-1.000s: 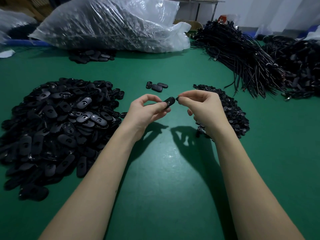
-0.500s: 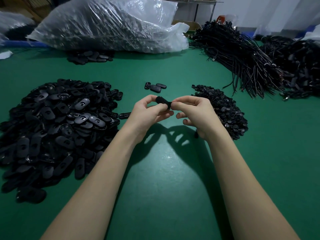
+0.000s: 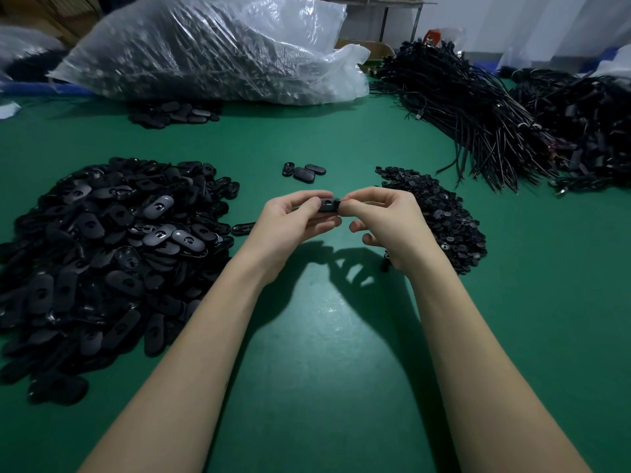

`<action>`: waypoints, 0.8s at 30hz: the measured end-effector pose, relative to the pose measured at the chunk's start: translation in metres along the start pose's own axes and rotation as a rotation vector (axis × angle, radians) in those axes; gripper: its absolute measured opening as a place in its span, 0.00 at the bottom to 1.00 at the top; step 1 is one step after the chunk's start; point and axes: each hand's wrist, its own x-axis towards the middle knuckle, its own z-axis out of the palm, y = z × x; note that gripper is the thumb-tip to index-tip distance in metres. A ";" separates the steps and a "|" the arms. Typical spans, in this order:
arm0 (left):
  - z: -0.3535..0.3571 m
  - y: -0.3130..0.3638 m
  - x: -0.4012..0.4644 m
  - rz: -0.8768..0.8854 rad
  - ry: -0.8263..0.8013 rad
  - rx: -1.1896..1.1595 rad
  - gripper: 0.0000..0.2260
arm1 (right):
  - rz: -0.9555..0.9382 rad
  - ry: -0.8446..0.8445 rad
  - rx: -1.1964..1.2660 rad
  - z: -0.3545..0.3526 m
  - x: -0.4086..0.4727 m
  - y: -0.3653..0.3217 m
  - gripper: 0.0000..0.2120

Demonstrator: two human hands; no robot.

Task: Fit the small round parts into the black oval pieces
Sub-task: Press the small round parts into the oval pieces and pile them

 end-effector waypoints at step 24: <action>-0.003 -0.001 0.000 0.022 0.001 -0.012 0.07 | -0.112 0.040 -0.131 -0.001 0.003 0.004 0.02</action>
